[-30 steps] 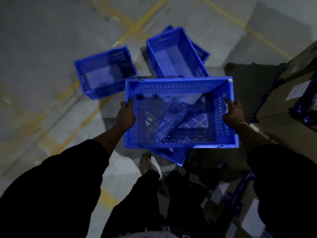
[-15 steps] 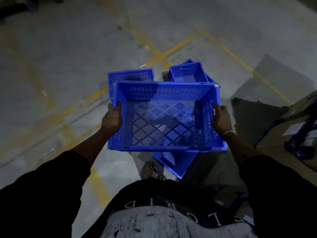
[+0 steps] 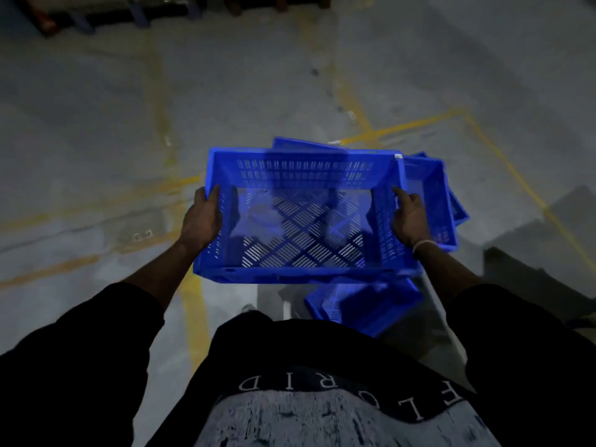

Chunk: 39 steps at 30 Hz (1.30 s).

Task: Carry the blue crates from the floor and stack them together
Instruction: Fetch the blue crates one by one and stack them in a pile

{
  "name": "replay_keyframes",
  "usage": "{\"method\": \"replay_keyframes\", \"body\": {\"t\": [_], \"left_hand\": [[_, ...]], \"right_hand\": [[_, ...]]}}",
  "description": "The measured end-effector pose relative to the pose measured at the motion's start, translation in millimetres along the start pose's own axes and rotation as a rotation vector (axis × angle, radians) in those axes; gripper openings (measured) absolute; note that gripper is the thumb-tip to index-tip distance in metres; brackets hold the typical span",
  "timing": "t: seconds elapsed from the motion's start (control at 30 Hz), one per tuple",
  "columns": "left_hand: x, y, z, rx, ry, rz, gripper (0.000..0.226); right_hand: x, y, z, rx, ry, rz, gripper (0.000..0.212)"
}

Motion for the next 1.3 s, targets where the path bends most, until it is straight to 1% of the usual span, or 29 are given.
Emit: {"method": "replay_keyframes", "body": {"t": [0.1, 0.2, 0.3, 0.5, 0.63, 0.73, 0.77, 0.8, 0.9, 1.0, 1.1, 1.2, 1.3], "left_hand": [[-34.9, 20.8, -17.6, 0.057, 0.027, -0.06, 0.064], [-81.3, 38.3, -32.9, 0.112, 0.048, -0.133, 0.063], [-124.1, 53.0, -49.5, 0.152, 0.071, -0.186, 0.058], [-211.9, 83.6, -88.8, 0.232, 0.139, -0.326, 0.056], [-271.3, 111.2, -110.0, 0.247, 0.186, -0.428, 0.053], [-304.9, 134.1, -133.6, 0.32, 0.196, -0.494, 0.053], [-314.6, 143.4, -141.7, 0.342, 0.22, -0.547, 0.05], [-325.8, 152.6, -146.2, 0.346, 0.219, -0.579, 0.048], [-353.2, 175.4, -162.0, 0.335, 0.161, -0.602, 0.055], [-377.3, 197.9, -168.6, 0.364, 0.125, -0.651, 0.063], [-398.1, 212.8, -179.3, 0.4, 0.068, -0.741, 0.066], [-429.9, 225.6, -186.5, 0.424, 0.02, -0.856, 0.061], [-457.4, 235.7, -195.9, 0.459, -0.004, -0.943, 0.054]], "right_hand": [[-45.9, -14.3, 15.4, -0.036, 0.011, -0.082, 0.064], [-100.0, -27.8, 36.0, -0.082, 0.019, -0.143, 0.059], [-153.3, -41.8, 60.0, -0.091, 0.031, -0.194, 0.058], [-265.1, -56.0, 114.7, -0.134, 0.045, -0.311, 0.059], [-337.8, -61.0, 154.5, -0.147, 0.035, -0.345, 0.056], [-395.6, -61.2, 186.6, -0.178, 0.016, -0.424, 0.056], [-414.6, -60.1, 196.7, -0.193, 0.019, -0.449, 0.057], [-434.6, -58.1, 205.8, -0.211, 0.028, -0.47, 0.058], [-496.2, -53.7, 228.6, -0.26, 0.052, -0.537, 0.061], [-552.0, -55.2, 254.0, -0.297, 0.055, -0.611, 0.064], [-610.2, -59.6, 286.3, -0.353, 0.04, -0.694, 0.066], [-673.6, -61.6, 315.9, -0.399, 0.005, -0.781, 0.066], [-735.9, -62.8, 343.7, -0.423, -0.013, -0.88, 0.06]]}}
Point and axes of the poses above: each hand's wrist, its own y-axis away from the middle knuckle, its own z-axis out of the palm, x = y × z, the point moved 9 cm from there along -y, towards the middle knuckle, and after that the axes turned 9 degrees about z, right-handed, at the moved point
